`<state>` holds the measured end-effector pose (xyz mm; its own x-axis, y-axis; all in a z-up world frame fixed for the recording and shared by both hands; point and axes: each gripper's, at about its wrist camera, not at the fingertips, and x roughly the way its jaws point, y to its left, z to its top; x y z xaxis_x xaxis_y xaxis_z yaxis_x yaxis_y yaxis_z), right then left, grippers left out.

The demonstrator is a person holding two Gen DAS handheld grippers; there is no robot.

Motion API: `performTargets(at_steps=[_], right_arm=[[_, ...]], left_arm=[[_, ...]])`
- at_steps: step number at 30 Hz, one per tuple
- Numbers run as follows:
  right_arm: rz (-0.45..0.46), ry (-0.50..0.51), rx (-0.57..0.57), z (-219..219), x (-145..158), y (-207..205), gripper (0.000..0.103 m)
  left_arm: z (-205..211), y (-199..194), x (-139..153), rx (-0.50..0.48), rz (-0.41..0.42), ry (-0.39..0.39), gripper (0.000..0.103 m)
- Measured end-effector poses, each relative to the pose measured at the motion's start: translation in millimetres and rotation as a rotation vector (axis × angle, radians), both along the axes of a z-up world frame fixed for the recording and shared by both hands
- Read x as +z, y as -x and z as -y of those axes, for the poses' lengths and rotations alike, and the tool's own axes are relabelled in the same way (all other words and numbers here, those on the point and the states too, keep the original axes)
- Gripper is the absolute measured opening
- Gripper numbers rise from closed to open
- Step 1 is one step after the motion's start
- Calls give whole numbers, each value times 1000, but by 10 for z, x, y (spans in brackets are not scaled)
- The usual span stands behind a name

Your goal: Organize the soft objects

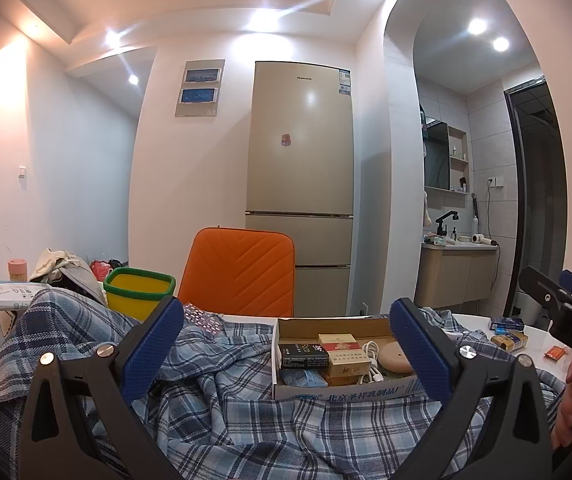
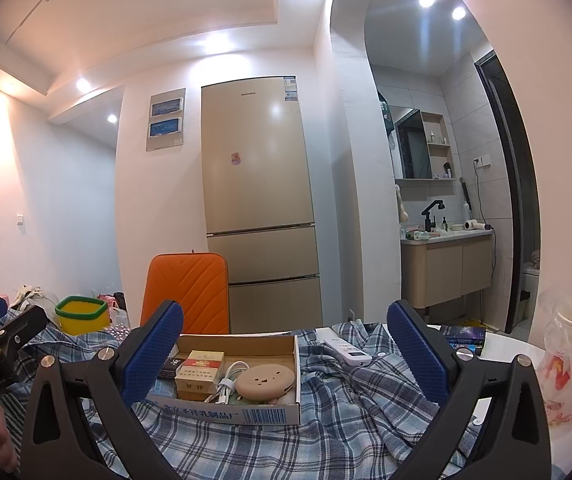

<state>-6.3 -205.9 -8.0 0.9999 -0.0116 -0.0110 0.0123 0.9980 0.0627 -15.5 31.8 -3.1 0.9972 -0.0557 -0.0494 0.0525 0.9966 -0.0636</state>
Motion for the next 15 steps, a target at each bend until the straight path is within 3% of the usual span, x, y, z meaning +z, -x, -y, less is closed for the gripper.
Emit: performTargets(at_steps=[15], right_arm=[[-13, -4, -2, -32, -3, -16, 103]], left_arm=[[-7, 3, -9, 1, 1, -2, 103]])
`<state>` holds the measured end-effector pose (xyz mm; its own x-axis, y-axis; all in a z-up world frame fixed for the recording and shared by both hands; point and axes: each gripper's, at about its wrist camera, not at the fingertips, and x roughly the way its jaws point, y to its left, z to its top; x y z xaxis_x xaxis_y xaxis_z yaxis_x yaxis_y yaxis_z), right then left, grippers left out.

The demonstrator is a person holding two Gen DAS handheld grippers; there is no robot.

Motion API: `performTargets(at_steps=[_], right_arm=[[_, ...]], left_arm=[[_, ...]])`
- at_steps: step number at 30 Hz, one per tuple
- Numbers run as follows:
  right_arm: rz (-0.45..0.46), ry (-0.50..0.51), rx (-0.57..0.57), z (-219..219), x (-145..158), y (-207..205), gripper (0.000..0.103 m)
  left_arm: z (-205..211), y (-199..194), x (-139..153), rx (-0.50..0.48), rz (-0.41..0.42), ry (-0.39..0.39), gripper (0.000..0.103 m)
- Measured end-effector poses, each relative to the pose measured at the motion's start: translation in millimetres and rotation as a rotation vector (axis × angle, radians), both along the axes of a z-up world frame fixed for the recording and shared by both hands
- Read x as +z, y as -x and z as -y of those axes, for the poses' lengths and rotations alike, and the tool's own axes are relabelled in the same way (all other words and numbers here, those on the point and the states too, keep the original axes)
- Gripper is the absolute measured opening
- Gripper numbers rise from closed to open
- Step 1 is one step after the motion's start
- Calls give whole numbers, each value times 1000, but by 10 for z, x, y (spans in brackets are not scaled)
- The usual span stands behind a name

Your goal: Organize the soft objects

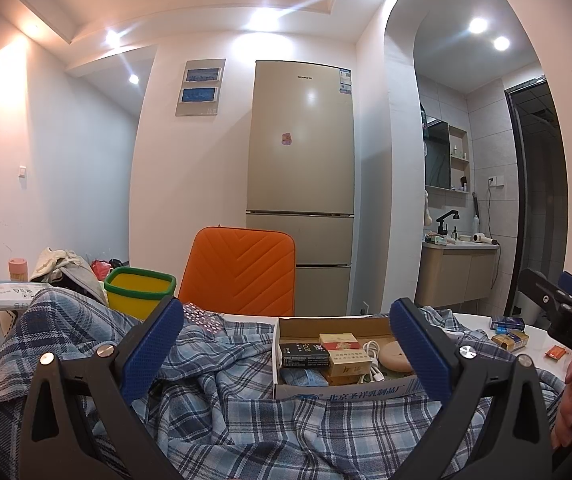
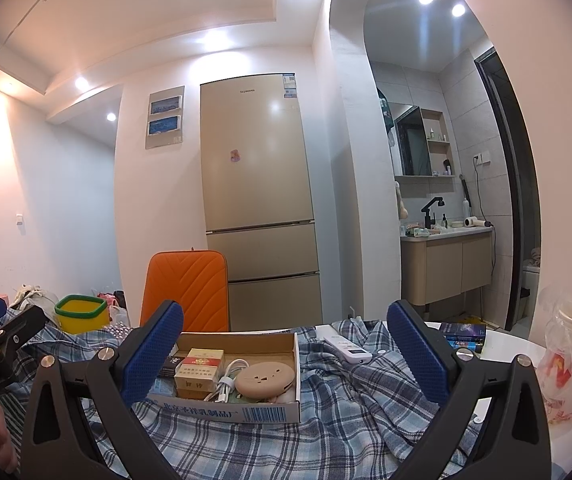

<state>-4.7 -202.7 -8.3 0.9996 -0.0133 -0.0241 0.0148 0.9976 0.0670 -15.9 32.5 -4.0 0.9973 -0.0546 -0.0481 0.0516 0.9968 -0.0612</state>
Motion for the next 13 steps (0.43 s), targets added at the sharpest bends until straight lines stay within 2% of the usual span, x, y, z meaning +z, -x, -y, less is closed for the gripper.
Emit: performTargets(at_steps=[13], right_arm=[[-1, -12, -9, -10, -5, -22, 103]], left_arm=[[-32, 0, -30, 2, -9, -1, 103]])
